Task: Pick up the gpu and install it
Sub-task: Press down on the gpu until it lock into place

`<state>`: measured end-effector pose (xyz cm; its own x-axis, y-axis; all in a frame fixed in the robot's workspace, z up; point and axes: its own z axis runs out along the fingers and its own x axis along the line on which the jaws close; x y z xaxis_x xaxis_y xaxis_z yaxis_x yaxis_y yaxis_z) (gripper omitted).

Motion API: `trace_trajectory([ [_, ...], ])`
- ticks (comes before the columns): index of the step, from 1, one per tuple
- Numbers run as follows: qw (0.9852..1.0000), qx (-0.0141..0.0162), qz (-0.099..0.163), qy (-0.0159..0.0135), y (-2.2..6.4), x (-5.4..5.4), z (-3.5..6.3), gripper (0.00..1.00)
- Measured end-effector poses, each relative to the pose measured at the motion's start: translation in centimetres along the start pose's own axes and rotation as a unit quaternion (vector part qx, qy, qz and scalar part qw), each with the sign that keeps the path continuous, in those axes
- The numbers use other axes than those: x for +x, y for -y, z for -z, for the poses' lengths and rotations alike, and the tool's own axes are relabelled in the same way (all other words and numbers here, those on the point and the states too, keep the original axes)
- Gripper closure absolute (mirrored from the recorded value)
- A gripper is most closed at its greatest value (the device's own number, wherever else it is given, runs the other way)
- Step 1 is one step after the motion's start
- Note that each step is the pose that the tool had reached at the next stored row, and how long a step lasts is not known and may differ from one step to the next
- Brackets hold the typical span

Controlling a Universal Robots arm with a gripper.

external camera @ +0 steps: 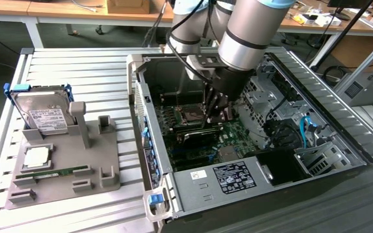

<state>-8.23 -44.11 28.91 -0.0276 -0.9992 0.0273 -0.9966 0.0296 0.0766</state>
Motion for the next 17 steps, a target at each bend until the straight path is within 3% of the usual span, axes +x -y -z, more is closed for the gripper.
trace_trajectory([
  [3,1.0,0.0,0.0,-0.0001,-1.58,0.0,-0.69,0.89],
  [7,1.0,0.0006,0.0,-0.004,-3.0,0.0,-1.02,0.89],
  [11,1.0,0.001,0.0,-0.0045,-4.75,0.0,-1.4,0.89],
  [13,1.0,0.0011,0.0,-0.0046,-5.32,0.0,-1.54,0.89],
  [17,1.0,0.001,0.0,-0.0048,-5.4,0.0,-1.71,0.89],
])
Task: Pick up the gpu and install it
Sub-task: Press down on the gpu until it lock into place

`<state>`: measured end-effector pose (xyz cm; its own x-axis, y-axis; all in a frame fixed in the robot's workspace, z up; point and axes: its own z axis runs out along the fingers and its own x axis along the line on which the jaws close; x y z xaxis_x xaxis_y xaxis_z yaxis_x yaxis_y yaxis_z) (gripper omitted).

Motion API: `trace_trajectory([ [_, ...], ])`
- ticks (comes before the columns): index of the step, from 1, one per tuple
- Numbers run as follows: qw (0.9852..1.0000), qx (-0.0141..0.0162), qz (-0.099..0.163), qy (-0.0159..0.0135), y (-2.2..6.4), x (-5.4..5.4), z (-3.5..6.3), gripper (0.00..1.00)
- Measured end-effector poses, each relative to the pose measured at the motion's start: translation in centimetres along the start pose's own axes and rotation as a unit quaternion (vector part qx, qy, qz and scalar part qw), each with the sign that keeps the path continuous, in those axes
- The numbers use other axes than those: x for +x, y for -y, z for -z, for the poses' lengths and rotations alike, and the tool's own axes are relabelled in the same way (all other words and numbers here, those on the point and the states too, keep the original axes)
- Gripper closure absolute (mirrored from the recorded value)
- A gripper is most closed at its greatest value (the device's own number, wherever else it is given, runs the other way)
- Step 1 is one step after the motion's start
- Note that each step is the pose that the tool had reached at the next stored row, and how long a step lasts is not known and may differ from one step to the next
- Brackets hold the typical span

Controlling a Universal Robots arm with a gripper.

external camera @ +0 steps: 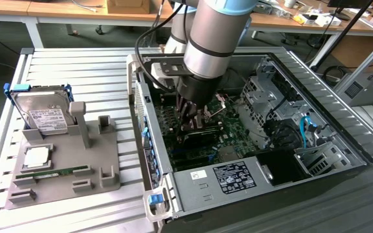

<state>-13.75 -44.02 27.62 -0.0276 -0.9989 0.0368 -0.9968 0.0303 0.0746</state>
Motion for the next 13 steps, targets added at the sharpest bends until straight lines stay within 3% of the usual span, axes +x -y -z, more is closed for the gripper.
trace_trajectory([
  [13,1.0,0.0001,0.0,0.0001,-0.03,0.16,-0.4,0.89],
])
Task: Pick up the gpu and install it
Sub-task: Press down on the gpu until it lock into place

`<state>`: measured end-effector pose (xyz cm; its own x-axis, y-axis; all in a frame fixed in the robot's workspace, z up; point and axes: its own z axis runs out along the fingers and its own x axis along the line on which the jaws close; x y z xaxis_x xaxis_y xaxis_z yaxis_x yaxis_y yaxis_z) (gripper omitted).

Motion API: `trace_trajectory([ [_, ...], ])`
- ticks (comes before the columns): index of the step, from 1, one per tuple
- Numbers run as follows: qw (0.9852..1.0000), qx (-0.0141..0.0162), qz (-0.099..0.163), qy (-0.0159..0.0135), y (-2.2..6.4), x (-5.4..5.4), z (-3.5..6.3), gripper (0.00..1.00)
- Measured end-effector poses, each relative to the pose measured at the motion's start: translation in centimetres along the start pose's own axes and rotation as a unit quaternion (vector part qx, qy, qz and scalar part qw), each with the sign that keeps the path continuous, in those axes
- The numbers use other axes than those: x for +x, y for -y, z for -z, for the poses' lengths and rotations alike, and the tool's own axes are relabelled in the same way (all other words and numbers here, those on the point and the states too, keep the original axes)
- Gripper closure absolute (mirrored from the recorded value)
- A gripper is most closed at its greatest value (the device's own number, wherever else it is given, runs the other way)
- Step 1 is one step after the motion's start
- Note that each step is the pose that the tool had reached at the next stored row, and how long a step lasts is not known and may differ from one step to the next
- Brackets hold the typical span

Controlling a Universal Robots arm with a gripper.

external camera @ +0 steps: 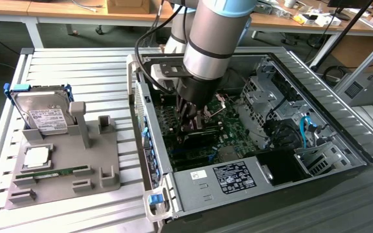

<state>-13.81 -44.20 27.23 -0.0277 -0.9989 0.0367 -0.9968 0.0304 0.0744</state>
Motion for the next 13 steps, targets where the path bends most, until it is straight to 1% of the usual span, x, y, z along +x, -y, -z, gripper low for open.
trace_trajectory([
  [8,1.0,0.0001,0.0,0.0002,-0.1,0.85,-0.19,0.89],
  [13,1.0,-0.0003,0.0,-0.0004,-0.04,0.92,-0.5,0.89],
])
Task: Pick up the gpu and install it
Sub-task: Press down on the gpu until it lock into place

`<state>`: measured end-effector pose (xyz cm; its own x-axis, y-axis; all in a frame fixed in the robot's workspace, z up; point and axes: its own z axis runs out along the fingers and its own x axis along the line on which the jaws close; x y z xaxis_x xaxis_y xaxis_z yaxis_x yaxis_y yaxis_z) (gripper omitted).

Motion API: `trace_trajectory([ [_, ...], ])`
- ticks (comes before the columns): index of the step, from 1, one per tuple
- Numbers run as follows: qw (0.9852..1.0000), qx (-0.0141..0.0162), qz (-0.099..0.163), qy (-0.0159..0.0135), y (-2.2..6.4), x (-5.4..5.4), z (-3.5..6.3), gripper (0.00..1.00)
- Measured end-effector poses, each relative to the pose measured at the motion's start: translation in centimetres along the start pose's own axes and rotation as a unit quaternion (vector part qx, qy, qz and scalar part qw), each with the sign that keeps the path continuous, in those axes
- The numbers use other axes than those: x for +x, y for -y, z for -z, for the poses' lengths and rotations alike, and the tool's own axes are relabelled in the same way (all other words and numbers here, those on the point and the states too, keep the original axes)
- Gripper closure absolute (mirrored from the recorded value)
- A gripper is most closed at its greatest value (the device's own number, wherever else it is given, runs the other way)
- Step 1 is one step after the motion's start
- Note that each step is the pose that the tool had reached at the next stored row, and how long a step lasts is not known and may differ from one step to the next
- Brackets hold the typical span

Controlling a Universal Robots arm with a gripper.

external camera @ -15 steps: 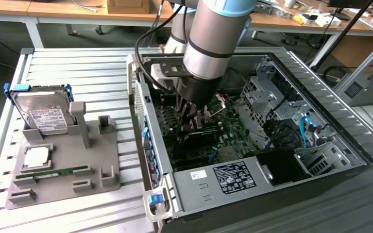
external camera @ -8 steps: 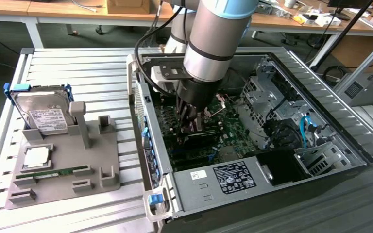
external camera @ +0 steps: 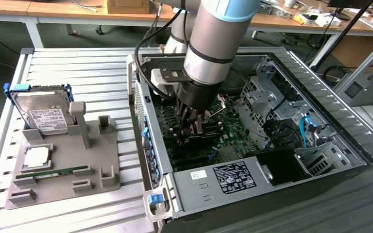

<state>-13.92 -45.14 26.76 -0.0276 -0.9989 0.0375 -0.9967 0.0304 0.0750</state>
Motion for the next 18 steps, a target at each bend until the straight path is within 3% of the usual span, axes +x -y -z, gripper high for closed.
trace_trajectory([
  [4,1.0,0.0016,0.0,0.0012,0.1,-0.1,0.28,0.89],
  [9,1.0,0.0025,0.0,0.0006,0.14,0.0,2.47,0.89],
  [13,1.0,0.0014,0.0,0.0005,1.7,-0.1,2.61,0.89],
  [18,1.0,-0.0031,0.0,0.0003,3.99,-0.1,2.77,0.89],
])
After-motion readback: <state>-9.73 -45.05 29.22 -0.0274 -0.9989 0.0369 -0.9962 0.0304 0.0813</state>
